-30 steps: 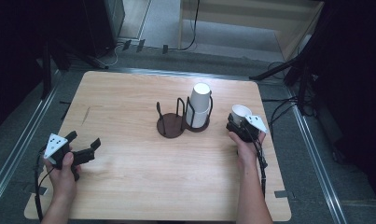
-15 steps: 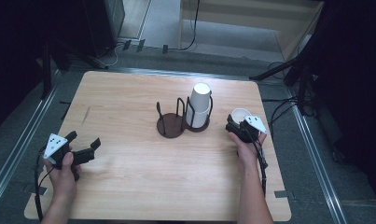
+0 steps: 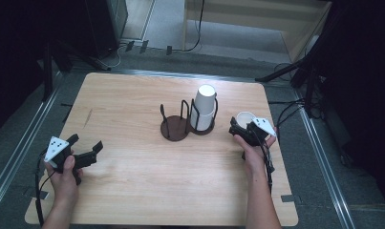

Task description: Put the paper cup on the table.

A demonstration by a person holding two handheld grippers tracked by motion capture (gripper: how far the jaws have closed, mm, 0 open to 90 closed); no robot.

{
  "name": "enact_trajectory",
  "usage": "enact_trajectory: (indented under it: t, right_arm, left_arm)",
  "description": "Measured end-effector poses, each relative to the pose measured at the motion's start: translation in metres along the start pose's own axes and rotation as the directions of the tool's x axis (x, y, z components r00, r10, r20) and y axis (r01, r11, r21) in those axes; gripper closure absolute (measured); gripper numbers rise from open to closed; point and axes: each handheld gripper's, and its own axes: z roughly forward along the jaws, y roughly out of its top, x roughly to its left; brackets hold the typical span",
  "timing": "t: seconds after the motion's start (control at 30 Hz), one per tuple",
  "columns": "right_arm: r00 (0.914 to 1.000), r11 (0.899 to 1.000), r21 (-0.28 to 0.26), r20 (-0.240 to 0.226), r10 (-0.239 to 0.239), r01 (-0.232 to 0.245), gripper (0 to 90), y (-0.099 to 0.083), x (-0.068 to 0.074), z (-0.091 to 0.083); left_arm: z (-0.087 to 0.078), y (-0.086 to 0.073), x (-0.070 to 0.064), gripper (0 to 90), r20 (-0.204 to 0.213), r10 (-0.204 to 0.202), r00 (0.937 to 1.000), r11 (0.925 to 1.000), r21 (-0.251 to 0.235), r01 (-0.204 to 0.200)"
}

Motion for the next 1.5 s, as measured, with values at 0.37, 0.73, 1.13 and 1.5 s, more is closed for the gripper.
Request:
enact_trajectory:
  t: [0.37,0.73,1.13,1.5]
  right_arm:
    - [0.9991,1.0,-0.006,-0.039,0.018,-0.019,0.0,0.01,0.0,-0.029]
    - [0.9966,0.999,-0.03,-0.08,0.02,-0.022,0.0,0.012,0.003,-0.063]
    - [0.9954,0.999,-0.036,-0.094,0.02,-0.024,0.0,-0.001,-0.007,-0.087]
    - [0.9946,0.999,-0.042,-0.104,0.002,-0.006,0.0,-0.011,-0.021,-0.116]
  left_arm:
    - [0.0,0.0,0.0,0.0,0.001,-0.003,1.0,1.0,0.0,0.003]
    - [0.0,0.0,0.0,0.0,-0.001,-0.002,1.0,1.0,0.0,0.002]
    - [0.0,0.0,0.0,0.0,-0.003,-0.001,1.0,1.0,-0.001,0.001]
    - [0.0,0.0,0.0,0.0,-0.009,-0.007,0.9999,1.0,0.001,0.007]
